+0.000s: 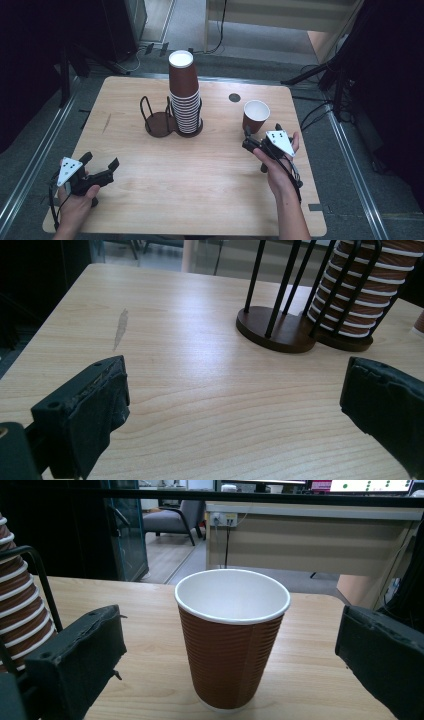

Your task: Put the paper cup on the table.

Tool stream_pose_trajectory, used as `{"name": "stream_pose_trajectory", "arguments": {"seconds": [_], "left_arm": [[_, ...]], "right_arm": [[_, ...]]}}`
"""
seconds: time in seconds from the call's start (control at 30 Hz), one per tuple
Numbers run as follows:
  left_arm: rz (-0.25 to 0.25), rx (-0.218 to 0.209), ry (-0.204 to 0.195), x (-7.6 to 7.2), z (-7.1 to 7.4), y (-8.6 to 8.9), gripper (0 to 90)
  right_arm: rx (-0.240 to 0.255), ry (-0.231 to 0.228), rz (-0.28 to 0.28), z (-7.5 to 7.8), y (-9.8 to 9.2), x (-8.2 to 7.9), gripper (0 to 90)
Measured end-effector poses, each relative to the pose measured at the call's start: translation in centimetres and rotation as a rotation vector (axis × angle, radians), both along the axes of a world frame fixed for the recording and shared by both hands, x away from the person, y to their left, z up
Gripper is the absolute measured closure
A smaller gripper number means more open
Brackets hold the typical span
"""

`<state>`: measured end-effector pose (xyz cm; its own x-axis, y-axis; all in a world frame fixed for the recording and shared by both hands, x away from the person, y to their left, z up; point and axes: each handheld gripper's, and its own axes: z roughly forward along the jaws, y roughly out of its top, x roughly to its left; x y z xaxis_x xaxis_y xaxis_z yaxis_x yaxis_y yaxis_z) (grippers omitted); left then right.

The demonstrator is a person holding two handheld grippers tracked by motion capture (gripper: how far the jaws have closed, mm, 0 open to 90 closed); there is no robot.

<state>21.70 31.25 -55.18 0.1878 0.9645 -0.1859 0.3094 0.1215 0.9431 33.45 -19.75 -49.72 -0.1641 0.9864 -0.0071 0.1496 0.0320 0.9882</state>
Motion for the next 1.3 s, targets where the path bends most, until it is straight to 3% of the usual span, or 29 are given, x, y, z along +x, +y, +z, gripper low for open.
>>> {"name": "stream_pose_trajectory", "arguments": {"seconds": [0.9,1.3], "left_arm": [[0.002,-0.002,-0.001,0.0,0.0,0.0,0.1],[-0.001,-0.002,0.006,0.0,0.0,0.0,0.1]], "right_arm": [[-0.003,0.01,-0.036,-1.2,-4.2,-4.5,0.0],[-0.038,0.009,-0.059,-1.3,-6.6,-6.8,0.0]]}}
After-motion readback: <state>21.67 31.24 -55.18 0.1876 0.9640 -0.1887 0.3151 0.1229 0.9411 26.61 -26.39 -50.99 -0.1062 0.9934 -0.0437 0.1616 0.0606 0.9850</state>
